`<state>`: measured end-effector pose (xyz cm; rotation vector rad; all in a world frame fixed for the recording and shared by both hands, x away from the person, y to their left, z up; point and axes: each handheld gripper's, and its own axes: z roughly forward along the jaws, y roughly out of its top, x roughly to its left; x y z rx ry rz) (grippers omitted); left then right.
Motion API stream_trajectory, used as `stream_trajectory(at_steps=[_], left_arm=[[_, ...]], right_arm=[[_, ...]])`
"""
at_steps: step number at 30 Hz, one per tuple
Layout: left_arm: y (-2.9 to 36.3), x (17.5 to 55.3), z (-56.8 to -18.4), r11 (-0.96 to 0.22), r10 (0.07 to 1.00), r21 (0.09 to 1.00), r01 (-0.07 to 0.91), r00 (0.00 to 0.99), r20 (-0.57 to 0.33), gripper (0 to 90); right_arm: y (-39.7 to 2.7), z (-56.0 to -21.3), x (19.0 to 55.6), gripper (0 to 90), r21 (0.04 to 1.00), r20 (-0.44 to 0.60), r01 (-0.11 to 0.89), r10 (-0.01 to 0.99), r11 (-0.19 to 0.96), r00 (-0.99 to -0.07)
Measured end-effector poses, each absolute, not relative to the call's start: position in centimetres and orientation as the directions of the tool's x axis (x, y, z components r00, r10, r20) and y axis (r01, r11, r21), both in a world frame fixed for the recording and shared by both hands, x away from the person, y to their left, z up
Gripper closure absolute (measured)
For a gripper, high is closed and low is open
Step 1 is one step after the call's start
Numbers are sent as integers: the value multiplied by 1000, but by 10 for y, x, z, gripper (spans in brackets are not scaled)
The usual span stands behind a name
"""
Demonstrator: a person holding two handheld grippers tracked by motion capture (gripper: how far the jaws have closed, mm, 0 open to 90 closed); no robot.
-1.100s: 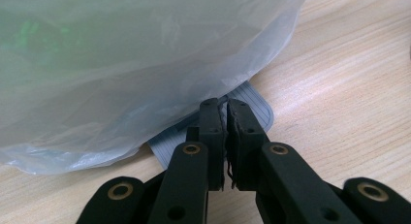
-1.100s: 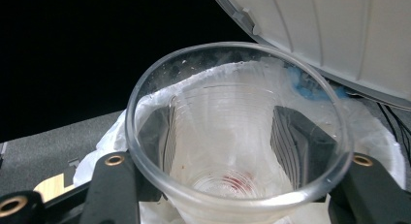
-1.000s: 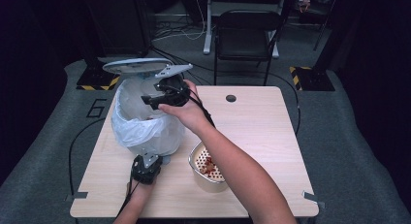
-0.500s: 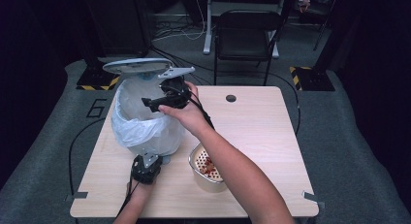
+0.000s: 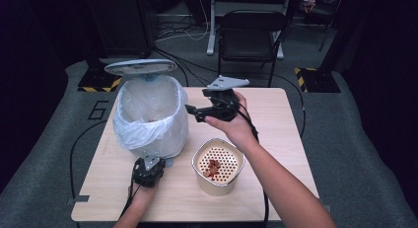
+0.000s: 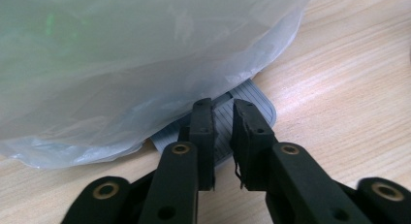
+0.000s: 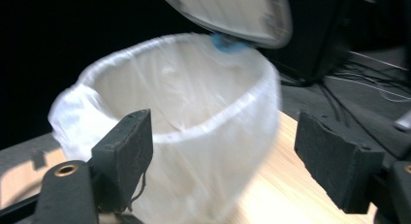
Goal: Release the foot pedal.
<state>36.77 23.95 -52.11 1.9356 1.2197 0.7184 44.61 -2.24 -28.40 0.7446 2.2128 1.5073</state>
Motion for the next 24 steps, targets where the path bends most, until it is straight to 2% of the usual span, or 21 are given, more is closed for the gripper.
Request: stream_trajectory(at_steps=[1,2,3,6,9,10,11,16,19,21,24], left_arm=[[240,368,-520,-286,907,808,515,418,54,672],[240,366,-520,-314,894,809,498,441,76,643],[237,365,-521,-294,895,813,502,444,50,591],[241,363,-517,-322,876,819,474,477,68,523],[242,362,-513,-311,872,830,463,486,55,483],[243,360,-507,-293,862,829,476,506,15,472],[243,360,-507,-293,862,829,476,506,15,451],[249,351,-501,-322,833,818,477,553,6,440],[255,347,-497,-302,832,820,487,554,-23,425],[258,344,-495,-254,841,822,510,536,-73,422],[268,342,-491,-240,846,827,509,528,-79,419]], right_arm=[[-33,-287,443,218,929,5,233,619,288,-785],[-41,-289,442,221,928,-5,229,627,293,-779],[-52,-293,439,221,923,-26,229,645,308,-764],[-73,-302,433,226,920,-47,230,672,318,-739],[-87,-308,429,228,919,-42,243,690,310,-723],[-96,-313,426,231,918,-32,257,702,302,-711],[-96,-313,426,231,918,-32,257,702,302,-711],[-116,-328,415,234,919,-40,258,725,296,-688],[-126,-339,408,242,922,-54,254,746,293,-663],[-130,-346,404,242,923,-40,266,760,276,-649],[-140,-356,399,245,922,-31,283,777,266,-629]])
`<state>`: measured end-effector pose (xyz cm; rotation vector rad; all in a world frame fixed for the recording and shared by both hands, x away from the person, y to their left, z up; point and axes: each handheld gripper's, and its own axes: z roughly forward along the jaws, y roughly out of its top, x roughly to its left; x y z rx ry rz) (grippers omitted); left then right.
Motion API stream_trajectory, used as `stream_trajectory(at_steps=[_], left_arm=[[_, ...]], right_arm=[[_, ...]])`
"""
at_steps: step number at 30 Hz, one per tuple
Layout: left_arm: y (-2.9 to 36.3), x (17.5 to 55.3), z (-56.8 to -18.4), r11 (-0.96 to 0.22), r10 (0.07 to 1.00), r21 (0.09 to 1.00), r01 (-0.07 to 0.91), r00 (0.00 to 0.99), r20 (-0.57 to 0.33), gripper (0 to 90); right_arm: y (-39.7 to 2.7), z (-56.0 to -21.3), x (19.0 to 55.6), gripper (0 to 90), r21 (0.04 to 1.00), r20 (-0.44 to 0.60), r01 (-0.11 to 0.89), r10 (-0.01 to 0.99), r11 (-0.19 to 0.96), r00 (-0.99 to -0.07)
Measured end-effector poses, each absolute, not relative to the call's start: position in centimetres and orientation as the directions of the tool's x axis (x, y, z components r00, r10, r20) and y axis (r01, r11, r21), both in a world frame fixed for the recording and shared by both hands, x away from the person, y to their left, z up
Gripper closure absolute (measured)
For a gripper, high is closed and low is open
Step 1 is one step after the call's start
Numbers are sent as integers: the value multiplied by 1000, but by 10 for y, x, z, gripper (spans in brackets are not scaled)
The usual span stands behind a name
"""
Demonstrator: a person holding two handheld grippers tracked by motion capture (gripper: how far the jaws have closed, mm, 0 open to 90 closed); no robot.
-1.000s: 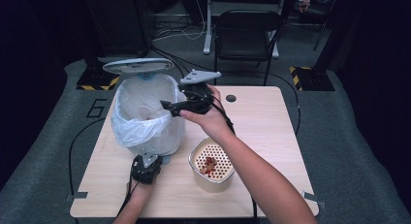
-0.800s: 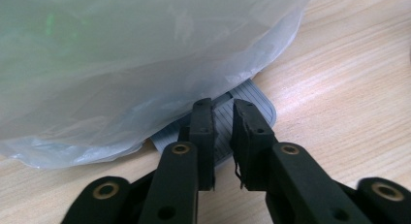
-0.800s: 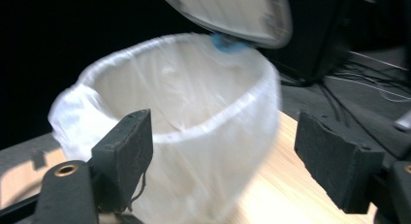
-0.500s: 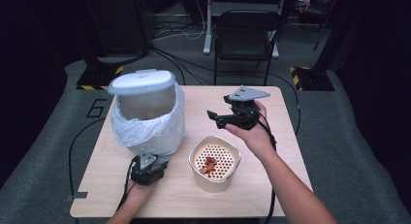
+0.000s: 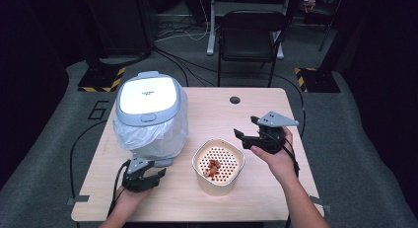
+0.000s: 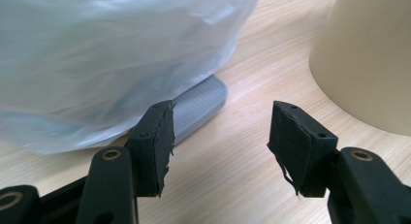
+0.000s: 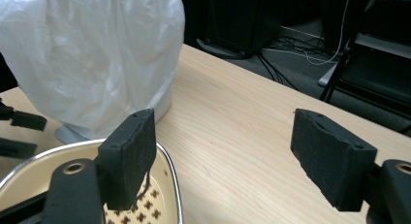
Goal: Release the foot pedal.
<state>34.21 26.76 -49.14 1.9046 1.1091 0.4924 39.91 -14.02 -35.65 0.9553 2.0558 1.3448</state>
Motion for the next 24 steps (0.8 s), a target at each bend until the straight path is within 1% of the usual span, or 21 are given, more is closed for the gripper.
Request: stream_trajectory(at_steps=[6,10,17,20,24], left_arm=[[289,340,-492,-220,864,821,527,496,-87,410],[303,337,-494,-249,875,813,526,482,-44,403],[317,335,-502,-259,883,811,525,469,-21,382],[319,336,-504,-242,887,812,531,460,-36,369],[323,338,-506,-238,892,814,530,450,-32,364]], right_arm=[[-160,-371,396,258,919,-5,316,806,237,-591],[-170,-381,394,261,917,-7,328,832,227,-555],[-181,-403,389,262,903,5,369,855,218,-518],[-187,-413,386,262,898,10,386,867,212,-499],[-192,-429,383,264,891,0,401,883,213,-470]])
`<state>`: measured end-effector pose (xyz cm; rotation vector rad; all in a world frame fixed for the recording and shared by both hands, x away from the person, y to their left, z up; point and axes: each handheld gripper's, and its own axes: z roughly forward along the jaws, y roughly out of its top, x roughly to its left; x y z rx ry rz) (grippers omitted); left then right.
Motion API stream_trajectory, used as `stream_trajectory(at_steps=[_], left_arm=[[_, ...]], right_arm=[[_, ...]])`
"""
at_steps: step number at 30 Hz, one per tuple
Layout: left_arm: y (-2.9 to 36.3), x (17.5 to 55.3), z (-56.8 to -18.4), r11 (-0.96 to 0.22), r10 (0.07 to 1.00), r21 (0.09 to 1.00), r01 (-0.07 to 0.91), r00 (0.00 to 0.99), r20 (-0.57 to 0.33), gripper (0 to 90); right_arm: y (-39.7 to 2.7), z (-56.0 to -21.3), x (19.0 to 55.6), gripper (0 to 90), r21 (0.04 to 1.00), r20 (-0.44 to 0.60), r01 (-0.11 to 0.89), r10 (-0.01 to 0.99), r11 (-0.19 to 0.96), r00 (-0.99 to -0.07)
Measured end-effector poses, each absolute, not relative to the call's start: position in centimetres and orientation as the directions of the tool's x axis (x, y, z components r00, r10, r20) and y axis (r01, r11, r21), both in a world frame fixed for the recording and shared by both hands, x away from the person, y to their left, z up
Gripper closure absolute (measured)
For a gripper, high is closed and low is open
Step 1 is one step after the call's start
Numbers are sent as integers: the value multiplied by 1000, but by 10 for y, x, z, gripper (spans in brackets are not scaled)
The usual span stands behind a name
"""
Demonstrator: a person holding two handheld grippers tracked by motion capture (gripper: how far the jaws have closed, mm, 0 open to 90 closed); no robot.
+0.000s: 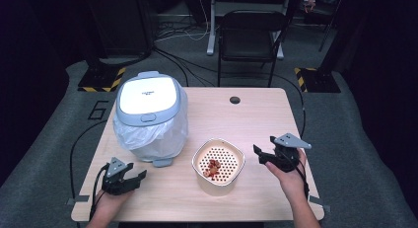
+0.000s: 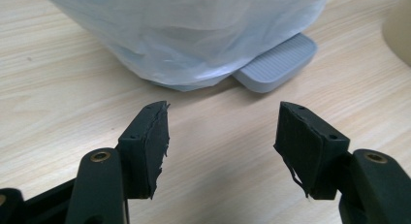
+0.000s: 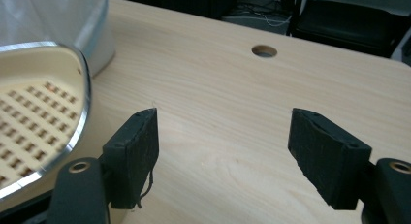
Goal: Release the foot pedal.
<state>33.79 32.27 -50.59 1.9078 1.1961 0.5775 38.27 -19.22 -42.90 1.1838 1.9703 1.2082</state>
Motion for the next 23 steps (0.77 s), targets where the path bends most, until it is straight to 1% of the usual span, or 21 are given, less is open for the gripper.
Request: stream_trajectory(at_steps=[4,6,12,15,17,19,21,23], left_arm=[[329,340,-507,-226,898,813,537,437,-39,359],[332,341,-509,-214,904,813,541,424,-45,354],[340,344,-512,-174,917,828,533,394,-61,352],[342,345,-512,-173,920,830,530,388,-55,346],[344,345,-512,-189,919,822,537,393,-45,336],[344,347,-514,-196,922,829,524,386,-26,335],[345,348,-515,-201,923,822,532,385,-23,332],[346,351,-517,-193,921,810,553,386,-44,332]], right_arm=[[-196,-450,379,264,876,-1,429,890,221,-457],[-199,-461,378,263,873,14,443,896,206,-444],[-204,-485,379,263,852,19,481,906,206,-422],[-206,-493,380,262,843,37,500,907,197,-420],[-206,-496,380,259,836,20,504,907,216,-422],[-205,-498,381,257,835,14,503,907,221,-421],[-205,-500,381,253,831,18,512,908,219,-419],[-206,-503,382,239,827,17,517,910,220,-415]])
